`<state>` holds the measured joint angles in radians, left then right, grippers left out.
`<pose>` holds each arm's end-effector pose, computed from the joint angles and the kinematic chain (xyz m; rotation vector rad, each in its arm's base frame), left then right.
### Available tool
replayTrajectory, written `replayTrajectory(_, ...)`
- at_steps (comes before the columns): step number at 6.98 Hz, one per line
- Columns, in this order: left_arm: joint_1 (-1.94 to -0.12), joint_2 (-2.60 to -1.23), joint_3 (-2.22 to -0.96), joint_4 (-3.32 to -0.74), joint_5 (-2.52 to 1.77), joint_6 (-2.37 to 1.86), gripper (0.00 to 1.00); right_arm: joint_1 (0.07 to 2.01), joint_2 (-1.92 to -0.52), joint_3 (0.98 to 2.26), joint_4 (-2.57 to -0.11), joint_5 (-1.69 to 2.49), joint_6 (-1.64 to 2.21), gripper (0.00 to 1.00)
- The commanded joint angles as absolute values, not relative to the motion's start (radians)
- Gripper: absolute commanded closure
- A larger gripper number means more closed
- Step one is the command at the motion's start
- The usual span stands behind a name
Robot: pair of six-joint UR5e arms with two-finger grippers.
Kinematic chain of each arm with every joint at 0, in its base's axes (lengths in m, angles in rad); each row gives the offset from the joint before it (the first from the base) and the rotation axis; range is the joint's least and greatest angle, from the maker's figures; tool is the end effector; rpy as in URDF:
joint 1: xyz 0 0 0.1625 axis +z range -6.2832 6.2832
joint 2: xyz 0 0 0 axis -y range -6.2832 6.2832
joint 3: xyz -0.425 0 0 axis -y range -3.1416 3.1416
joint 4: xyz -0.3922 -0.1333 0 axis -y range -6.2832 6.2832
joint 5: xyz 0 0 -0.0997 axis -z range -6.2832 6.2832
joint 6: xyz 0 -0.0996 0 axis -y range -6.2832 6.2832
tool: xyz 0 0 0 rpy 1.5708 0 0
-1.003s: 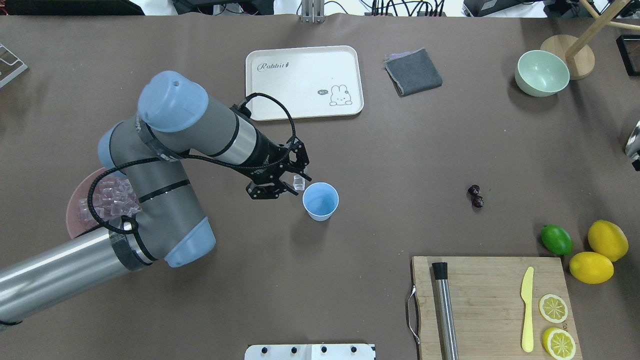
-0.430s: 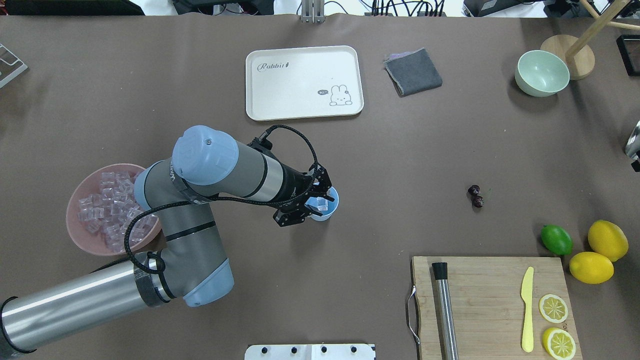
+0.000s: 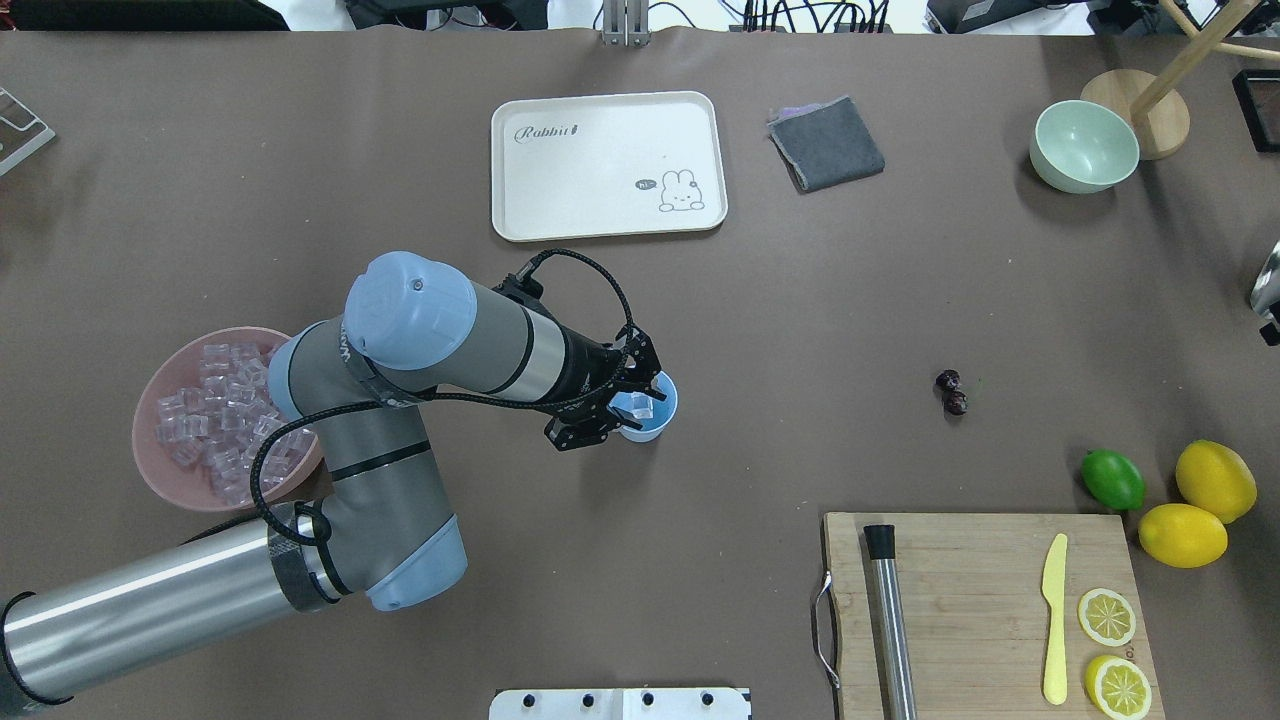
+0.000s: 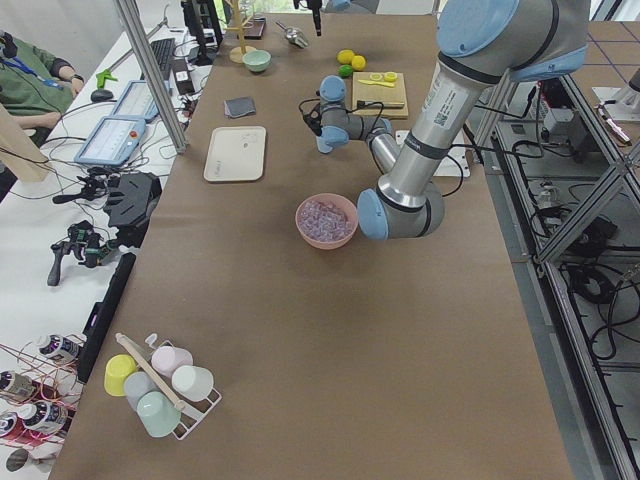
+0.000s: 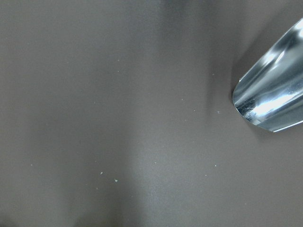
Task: Put ice and cherries in cup
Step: 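Open the left gripper to drop the ice cube into the cup, then move the left gripper back over the pink ice bowl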
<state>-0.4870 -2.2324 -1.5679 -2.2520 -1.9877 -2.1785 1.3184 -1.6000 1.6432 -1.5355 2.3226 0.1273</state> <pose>0.5598 -0.4017 0.1816 -0.4386 1.3179 -0.6392 -0.0578 -0.4855 0.6351 -0.0684 -0.7527 -0.1486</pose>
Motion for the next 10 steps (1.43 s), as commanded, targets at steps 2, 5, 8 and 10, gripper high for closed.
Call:
replayTrajectory(2, -0.489, -2.232, -1.555, -2.256, -1.988, -2.054, 0.03, 1.316, -1.598, 1.64, -1.536, 2.322, 0.127, 0.0)
replayTrajectory(5, -0.552, -2.214, -1.558, -2.228, -2.069, -1.97, 0.04, 1.316, -1.6, 1.64, -1.534, 2.322, 0.127, 0.0)
replayTrajectory(8, -0.67, -2.101, -1.786, -1.709, -2.164, -1.255, 0.07, 1.315, -1.598, 1.64, -1.534, 2.322, 0.127, 0.0)
replayTrajectory(10, -0.771, -2.071, -1.922, -1.379, -2.166, -0.8, 0.06, 1.307, -1.598, 1.638, -1.536, 2.322, 0.127, 0.0)
